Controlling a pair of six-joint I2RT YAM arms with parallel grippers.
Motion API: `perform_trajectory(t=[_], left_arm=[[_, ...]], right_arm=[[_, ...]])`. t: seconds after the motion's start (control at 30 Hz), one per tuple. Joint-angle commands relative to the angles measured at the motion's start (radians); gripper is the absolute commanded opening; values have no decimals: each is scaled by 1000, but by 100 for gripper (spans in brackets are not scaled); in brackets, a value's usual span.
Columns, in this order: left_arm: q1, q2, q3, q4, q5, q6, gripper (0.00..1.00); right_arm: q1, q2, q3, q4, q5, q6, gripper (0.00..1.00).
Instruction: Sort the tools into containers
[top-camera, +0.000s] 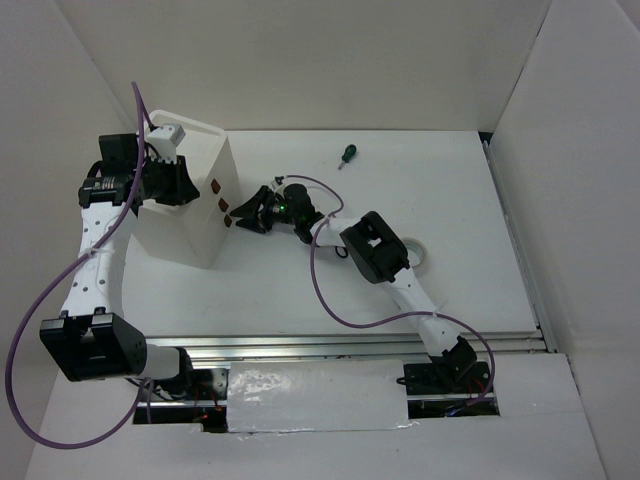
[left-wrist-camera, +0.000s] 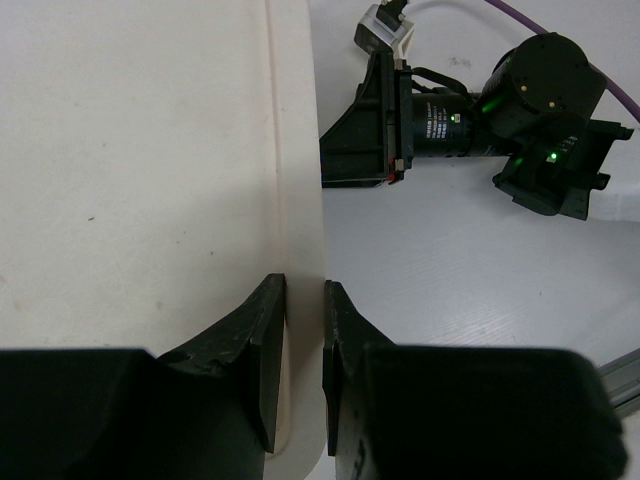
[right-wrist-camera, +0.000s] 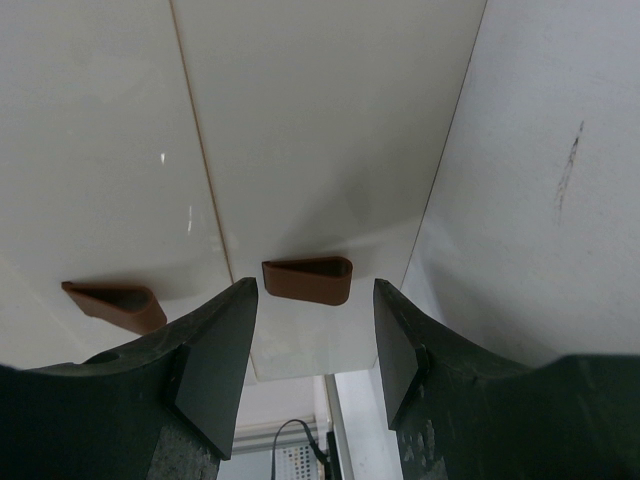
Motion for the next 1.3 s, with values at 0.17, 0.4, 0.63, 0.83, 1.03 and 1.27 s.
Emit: perform_trajectory(t=[0.17, 0.4, 0.63, 0.83, 1.03, 1.27], left_arm=[[-2, -6, -72, -152, 68, -25, 0], [4, -12, -84, -162, 67, -19, 0], [9, -7, -106, -157, 79, -22, 0], [13, -4, -109, -154, 79, -22, 0], [19, 5, -116, -154, 81, -19, 0], [25, 8, -123, -152, 79, -19, 0]], right_arm=[[30, 47, 101, -4, 49, 4, 66], [54, 80, 131, 62, 39, 52, 64], [65, 86, 120, 111, 38, 119, 62], [79, 66, 71, 206, 30, 162, 62], [84, 54, 46, 252, 26, 169, 57], [84, 26, 3, 313, 18, 182, 50]])
